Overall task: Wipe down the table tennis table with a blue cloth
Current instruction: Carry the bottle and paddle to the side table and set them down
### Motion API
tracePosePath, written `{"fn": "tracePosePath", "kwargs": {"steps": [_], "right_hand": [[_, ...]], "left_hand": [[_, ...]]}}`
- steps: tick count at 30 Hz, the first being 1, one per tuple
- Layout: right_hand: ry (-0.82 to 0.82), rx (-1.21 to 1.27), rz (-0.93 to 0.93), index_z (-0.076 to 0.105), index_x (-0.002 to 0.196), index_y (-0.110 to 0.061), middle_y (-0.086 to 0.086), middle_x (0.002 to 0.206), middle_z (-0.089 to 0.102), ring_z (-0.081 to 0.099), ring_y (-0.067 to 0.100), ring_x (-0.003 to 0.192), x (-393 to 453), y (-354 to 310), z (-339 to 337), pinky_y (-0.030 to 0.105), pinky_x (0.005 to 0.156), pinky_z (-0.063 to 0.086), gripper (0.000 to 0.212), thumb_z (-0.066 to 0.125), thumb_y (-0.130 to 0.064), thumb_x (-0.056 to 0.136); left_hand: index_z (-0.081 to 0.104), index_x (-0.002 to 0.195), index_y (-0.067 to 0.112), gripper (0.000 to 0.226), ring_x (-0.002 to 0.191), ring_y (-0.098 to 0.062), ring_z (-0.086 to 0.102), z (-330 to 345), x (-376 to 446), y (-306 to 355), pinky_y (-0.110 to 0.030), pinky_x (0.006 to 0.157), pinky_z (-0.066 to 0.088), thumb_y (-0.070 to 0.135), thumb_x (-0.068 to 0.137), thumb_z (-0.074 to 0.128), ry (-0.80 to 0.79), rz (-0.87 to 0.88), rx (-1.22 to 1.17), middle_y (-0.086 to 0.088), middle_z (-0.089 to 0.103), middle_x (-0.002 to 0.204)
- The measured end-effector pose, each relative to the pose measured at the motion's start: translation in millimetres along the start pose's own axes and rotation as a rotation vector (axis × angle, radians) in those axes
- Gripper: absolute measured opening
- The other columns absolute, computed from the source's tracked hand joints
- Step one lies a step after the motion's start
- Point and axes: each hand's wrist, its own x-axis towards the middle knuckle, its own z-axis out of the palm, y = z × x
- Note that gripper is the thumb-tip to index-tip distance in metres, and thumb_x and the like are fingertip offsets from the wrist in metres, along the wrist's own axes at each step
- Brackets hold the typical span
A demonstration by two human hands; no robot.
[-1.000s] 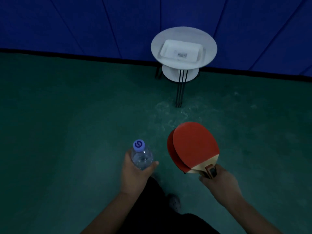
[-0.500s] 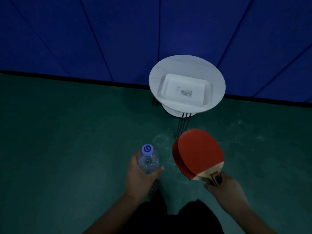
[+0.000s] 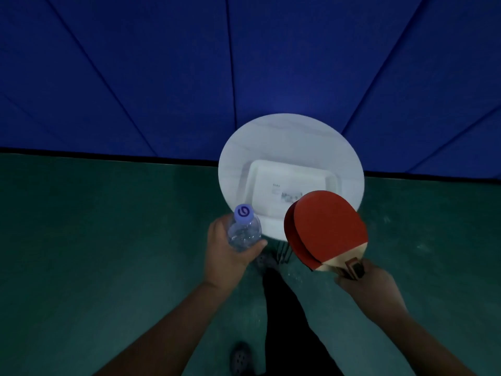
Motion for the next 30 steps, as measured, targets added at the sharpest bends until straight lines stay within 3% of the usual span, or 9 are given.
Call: {"fn": "tracePosePath", "kwargs": {"steps": [2,4,10,15,20,25,27,30], "right_hand": [[-0.015,0.018,-0.002,0.058,0.079,-0.021,-0.002,0.066,0.064,0.061,0.016,0.056,52.4,-17.1,-9.1,0.025,0.045,0.040,0.022,0.077,-0.032,0.076],[-0.027,-0.004,-0.008,0.057,0.079,-0.021,-0.003,0.066,0.064,0.060,0.014,0.056,107.0,-36.7,-18.5,0.025,0.045,0.040,0.021,0.076,-0.030,0.077],[-0.055,-0.056,-0.018,0.052,0.078,-0.022,-0.009,0.069,0.058,0.054,0.007,0.062,260.5,-96.3,-37.9,0.022,0.049,0.034,0.028,0.078,-0.032,0.077],[-0.088,-0.084,-0.066,0.056,0.079,-0.022,-0.006,0.068,0.063,0.060,0.009,0.061,373.9,-125.0,-34.0,0.023,0.050,0.039,0.024,0.077,-0.034,0.077],[-0.114,-0.153,-0.118,0.056,0.084,-0.021,-0.004,0.075,0.064,0.063,0.012,0.070,475.6,-141.4,-15.3,0.030,0.063,0.052,0.026,0.077,-0.035,0.077],[-0.116,-0.169,-0.117,0.057,0.089,-0.019,-0.002,0.079,0.064,0.062,0.017,0.073,538.6,-155.6,5.0,0.029,0.063,0.047,0.030,0.077,-0.038,0.077],[-0.107,-0.181,-0.129,0.057,0.088,-0.019,-0.001,0.077,0.063,0.061,0.018,0.071,552.6,-158.4,11.5,0.028,0.060,0.043,0.029,0.076,-0.037,0.078],[-0.092,-0.195,-0.148,0.057,0.086,-0.019,-0.004,0.072,0.061,0.058,0.012,0.066,567.1,-161.6,18.4,0.024,0.052,0.038,0.026,0.075,-0.035,0.078]], "left_hand": [[0.063,0.110,0.014,0.065,0.098,-0.029,0.064,18.6,49.5,0.2,-0.047,0.081,0.056,0.032,0.057,0.095,-0.009,-0.002,0.059,-0.013,0.061,0.108],[0.063,0.112,0.015,0.067,0.100,-0.026,0.065,39.1,99.3,1.9,-0.047,0.084,0.056,0.033,0.057,0.096,0.011,-0.044,0.040,-0.012,0.062,0.111],[0.064,0.111,0.027,0.065,0.097,-0.009,0.065,101.1,241.1,2.6,-0.026,0.081,0.055,0.034,0.055,0.096,-0.010,-0.072,0.047,0.005,0.068,0.106],[0.059,0.099,0.047,0.051,0.088,-0.001,0.064,139.8,349.2,-10.1,-0.010,0.073,0.050,0.040,0.058,0.089,0.010,0.050,0.121,0.025,0.066,0.094],[0.059,0.110,0.029,0.063,0.099,-0.011,0.062,171.4,428.8,-50.7,-0.024,0.087,0.053,0.035,0.058,0.093,-0.009,0.040,0.193,0.009,0.065,0.105],[0.052,0.092,0.044,0.054,0.090,0.010,0.059,192.3,469.6,-72.4,0.001,0.077,0.042,0.026,0.061,0.091,-0.004,0.071,0.264,0.026,0.057,0.089],[0.053,0.093,0.041,0.051,0.089,0.005,0.060,197.4,475.4,-79.2,-0.002,0.076,0.044,0.028,0.061,0.091,0.002,0.065,0.292,0.022,0.058,0.086],[0.055,0.106,0.033,0.057,0.093,-0.012,0.062,202.8,482.2,-87.1,-0.020,0.085,0.051,0.031,0.062,0.091,0.001,0.014,0.294,0.009,0.063,0.098]]}}
